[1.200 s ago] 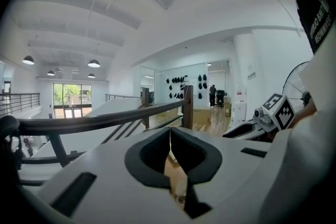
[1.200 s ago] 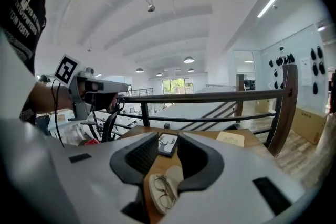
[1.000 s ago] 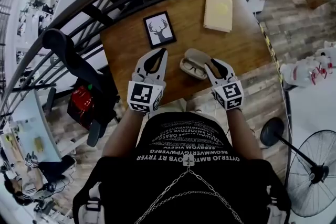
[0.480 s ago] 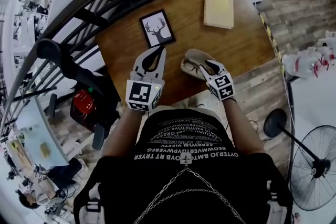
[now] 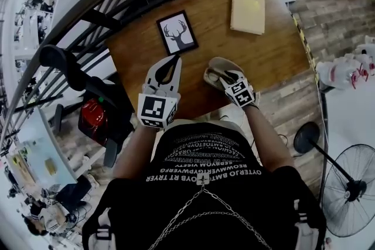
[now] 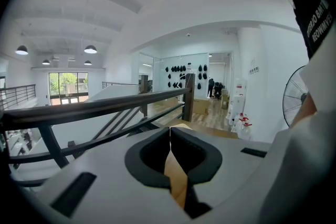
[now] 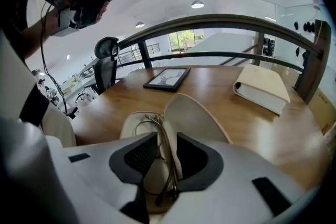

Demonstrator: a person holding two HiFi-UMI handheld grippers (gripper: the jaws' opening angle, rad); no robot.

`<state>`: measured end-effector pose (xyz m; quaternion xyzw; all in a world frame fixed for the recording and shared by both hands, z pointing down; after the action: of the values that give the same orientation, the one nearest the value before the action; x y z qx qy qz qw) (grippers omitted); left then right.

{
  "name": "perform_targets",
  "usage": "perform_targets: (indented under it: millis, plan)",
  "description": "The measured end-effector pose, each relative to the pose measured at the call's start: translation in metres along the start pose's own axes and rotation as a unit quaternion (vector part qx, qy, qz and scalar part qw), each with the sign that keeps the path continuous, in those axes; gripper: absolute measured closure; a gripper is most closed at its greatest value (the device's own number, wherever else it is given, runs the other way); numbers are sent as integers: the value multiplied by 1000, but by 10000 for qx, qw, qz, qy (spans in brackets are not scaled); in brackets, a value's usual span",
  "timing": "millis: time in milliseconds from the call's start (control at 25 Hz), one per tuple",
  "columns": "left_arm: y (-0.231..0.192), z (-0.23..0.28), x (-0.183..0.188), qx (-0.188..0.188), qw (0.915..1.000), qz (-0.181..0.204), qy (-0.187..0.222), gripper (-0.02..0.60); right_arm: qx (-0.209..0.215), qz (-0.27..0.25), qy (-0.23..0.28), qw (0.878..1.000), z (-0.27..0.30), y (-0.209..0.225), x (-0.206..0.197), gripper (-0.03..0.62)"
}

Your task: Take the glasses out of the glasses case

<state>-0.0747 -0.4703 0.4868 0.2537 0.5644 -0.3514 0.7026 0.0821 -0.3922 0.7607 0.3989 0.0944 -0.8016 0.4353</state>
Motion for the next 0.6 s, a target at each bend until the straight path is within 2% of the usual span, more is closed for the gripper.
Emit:
perform_targets:
  millis: [240, 400, 600]
  plan:
    - [-5, -1, -6, -24, 10000, -32, -78, 552, -49, -102, -466, 9989, 22, 5, -13, 477]
    - [-4, 0, -8, -70, 9999, -22, -93, 552, -123, -182, -669, 9975, 27, 8, -12, 512]
    - [4, -3, -7, -145, 9999, -13, -56, 552, 31, -618, -959, 9935, 20, 1, -15, 563]
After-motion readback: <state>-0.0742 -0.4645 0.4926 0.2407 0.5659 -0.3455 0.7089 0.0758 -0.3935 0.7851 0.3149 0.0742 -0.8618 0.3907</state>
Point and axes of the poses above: the fingertips, and each gripper's own axes: z forward along the fingers, y to its right, x out of its top, the point moved 2 cm from there along -z, backward along the fingers, and after that the axes turned 9 degrees about y, right-handed, at the moved point
